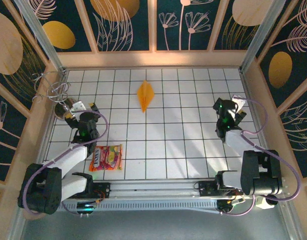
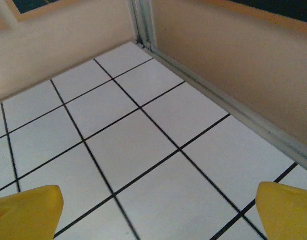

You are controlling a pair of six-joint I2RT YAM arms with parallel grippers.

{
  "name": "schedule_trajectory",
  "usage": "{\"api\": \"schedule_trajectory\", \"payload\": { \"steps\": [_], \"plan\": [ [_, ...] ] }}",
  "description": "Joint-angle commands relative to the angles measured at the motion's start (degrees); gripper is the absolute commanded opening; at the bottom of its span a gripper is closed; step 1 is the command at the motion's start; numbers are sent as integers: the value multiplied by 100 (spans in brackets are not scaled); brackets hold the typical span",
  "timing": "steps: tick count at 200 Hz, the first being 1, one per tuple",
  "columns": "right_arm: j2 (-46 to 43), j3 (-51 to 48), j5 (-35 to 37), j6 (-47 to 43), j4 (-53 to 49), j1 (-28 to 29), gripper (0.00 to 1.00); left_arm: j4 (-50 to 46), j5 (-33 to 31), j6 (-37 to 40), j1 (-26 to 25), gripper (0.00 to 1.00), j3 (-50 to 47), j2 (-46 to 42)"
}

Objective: Fold a paper plane with a square sheet of paper (pick it up from the middle)
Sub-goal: Reset both arms

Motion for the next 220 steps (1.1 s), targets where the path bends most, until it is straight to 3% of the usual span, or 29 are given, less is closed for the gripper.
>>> {"api": "schedule_trajectory", "payload": {
  "steps": [1, 35, 60, 100, 130, 152, 220],
  "plan": [
    [98, -662, -168, -510, 1689, -25, 99, 659, 404, 205, 242, 99, -166, 205],
    [412, -1138, -751, -942, 3043, -60, 99, 1458, 1565, 333, 609, 99, -438, 651],
    [744, -1275, -1169, -1147, 3660, -118, 99, 2396, 2016, 557, 749, 99, -600, 1093],
    [1220, -1496, -1904, -1124, 4521, -397, 99, 2860, 2763, 910, 940, 99, -541, 1395],
    [1375, -1553, -2363, -1203, 4740, -469, 99, 4099, 3076, 793, 1179, 99, -933, 1872],
    [1532, -1706, -2567, -1195, 5172, -531, 99, 4445, 3162, 784, 1196, 99, -994, 2144],
    [1635, -1741, -2554, -1318, 5325, -458, 99, 4400, 2875, 733, 1208, 99, -970, 2157]
  ]
}}
